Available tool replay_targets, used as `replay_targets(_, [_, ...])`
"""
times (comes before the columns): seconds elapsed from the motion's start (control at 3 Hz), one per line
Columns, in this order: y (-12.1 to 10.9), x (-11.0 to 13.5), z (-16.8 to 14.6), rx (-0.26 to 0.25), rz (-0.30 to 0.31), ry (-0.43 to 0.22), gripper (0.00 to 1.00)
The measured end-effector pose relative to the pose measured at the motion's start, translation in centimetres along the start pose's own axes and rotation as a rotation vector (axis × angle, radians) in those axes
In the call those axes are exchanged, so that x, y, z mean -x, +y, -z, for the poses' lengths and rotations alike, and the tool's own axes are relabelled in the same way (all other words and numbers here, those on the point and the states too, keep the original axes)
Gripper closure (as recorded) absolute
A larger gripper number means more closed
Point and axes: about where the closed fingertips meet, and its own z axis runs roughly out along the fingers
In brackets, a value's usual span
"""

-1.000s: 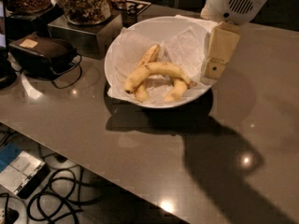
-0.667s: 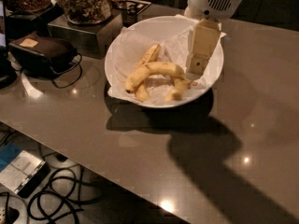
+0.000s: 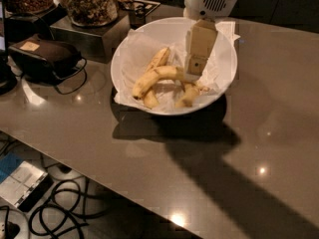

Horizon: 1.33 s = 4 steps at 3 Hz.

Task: Pick banana from white bowl

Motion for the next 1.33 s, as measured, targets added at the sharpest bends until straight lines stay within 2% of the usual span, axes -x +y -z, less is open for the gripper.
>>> replay_targets(0.33, [-0.6,0.3,-1.0,0.023,-0.019,-0.032,0.00])
replay_targets(0.67, [-1.7,1.4,-2.8,0.068,-0.027,-0.051,0.00])
replay_targets(1.33, [-2.5,2.2,-7.0,0.159,-0.057,-0.057,0.40])
